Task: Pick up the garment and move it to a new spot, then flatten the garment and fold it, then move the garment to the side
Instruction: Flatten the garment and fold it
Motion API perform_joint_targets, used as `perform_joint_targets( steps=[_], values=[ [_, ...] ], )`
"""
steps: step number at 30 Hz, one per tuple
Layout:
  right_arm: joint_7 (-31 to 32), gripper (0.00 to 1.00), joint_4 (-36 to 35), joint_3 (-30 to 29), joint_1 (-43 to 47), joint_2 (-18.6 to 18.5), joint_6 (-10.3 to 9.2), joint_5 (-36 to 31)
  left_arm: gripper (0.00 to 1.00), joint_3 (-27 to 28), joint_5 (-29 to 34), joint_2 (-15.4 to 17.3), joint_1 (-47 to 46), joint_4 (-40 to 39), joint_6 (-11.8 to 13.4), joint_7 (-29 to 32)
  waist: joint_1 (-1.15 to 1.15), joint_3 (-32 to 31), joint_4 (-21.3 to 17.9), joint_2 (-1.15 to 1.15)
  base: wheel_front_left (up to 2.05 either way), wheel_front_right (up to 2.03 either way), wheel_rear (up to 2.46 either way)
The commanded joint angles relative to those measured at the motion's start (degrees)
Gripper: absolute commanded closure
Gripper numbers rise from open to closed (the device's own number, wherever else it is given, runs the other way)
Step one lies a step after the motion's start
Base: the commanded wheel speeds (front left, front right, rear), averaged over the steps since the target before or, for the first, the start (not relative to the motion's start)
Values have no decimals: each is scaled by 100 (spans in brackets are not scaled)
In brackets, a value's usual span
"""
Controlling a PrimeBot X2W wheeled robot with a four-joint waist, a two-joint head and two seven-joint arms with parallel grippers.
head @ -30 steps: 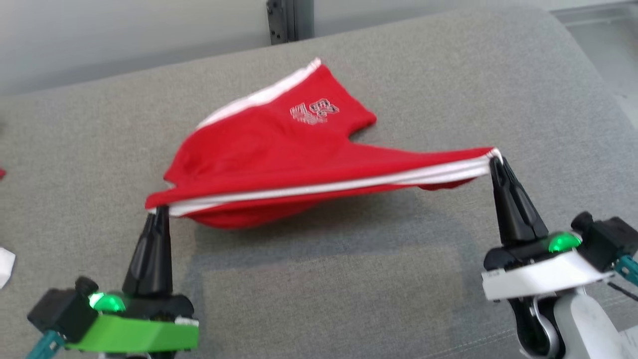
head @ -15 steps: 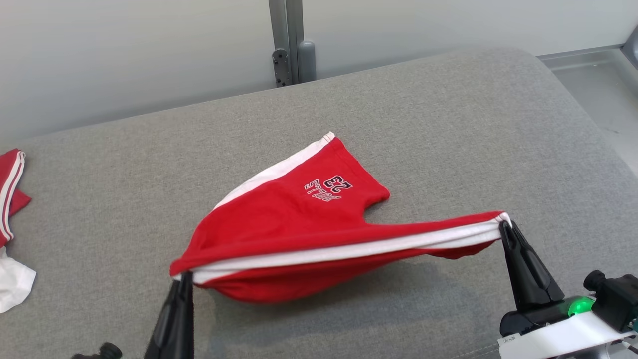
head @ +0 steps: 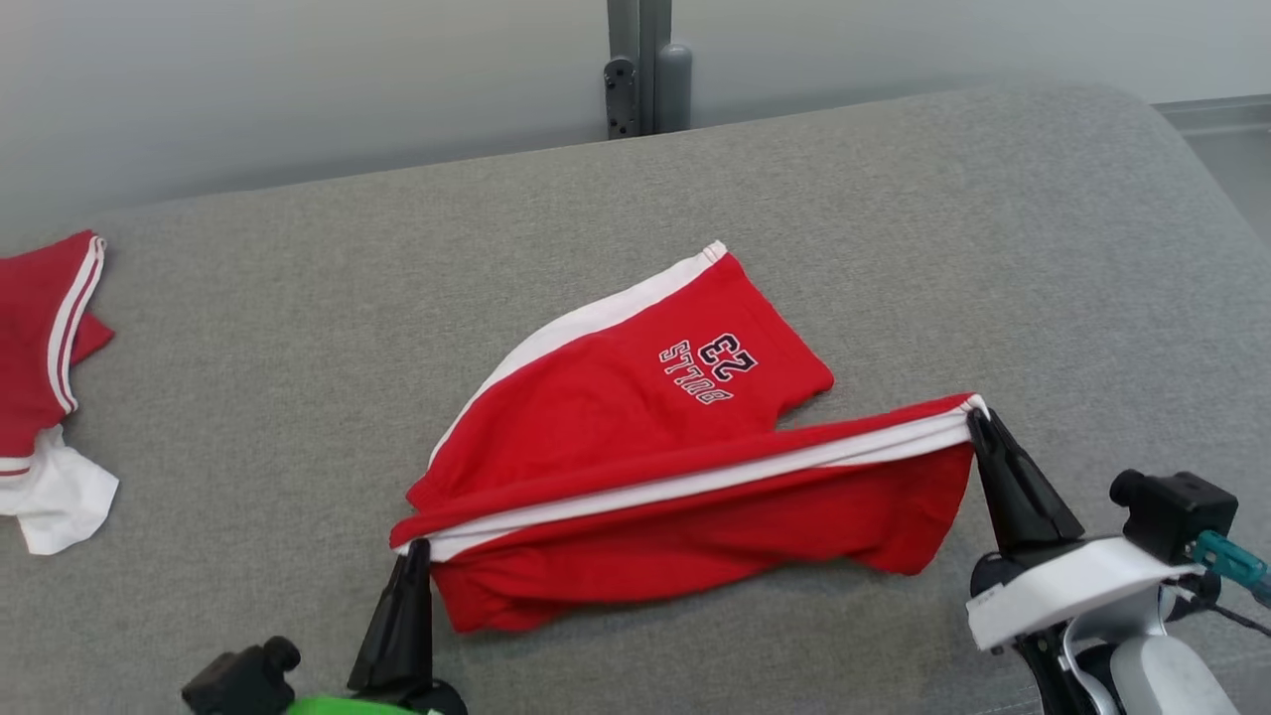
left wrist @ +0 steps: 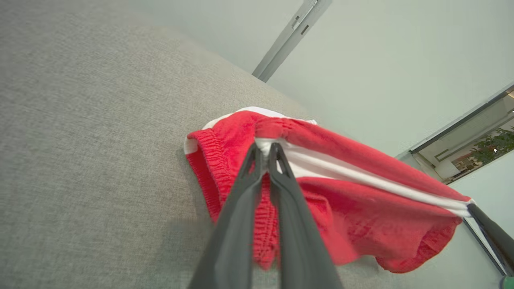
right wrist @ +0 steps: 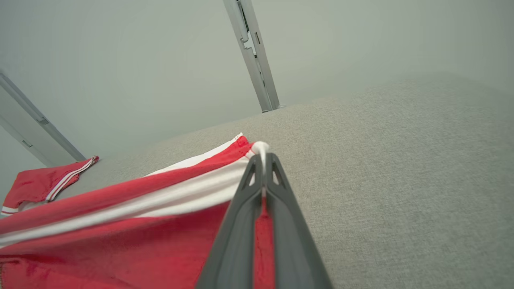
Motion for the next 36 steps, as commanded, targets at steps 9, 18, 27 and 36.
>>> perform_joint_targets(
  steps=[9,18,27,36],
  values=[
    [110,100,1018,247,-1486,-502,-13,154,100,-243,-164,-105,-1490,1188,67,127,0,705,741,0,0,0,0],
    [348,100,2215,734,-2992,-996,-13,414,100,-516,-307,-148,-2498,1947,141,-69,0,1313,1181,0,0,0,0],
    [347,100,3362,1535,-4126,-1235,-12,749,100,-1135,-741,-158,-3087,2223,287,-259,0,1613,1497,0,0,0,0],
    [145,100,4270,2396,-4899,-1335,-12,1159,100,-1425,-778,-158,-3200,2030,449,-394,0,1660,1558,0,0,0,0]
  ],
)
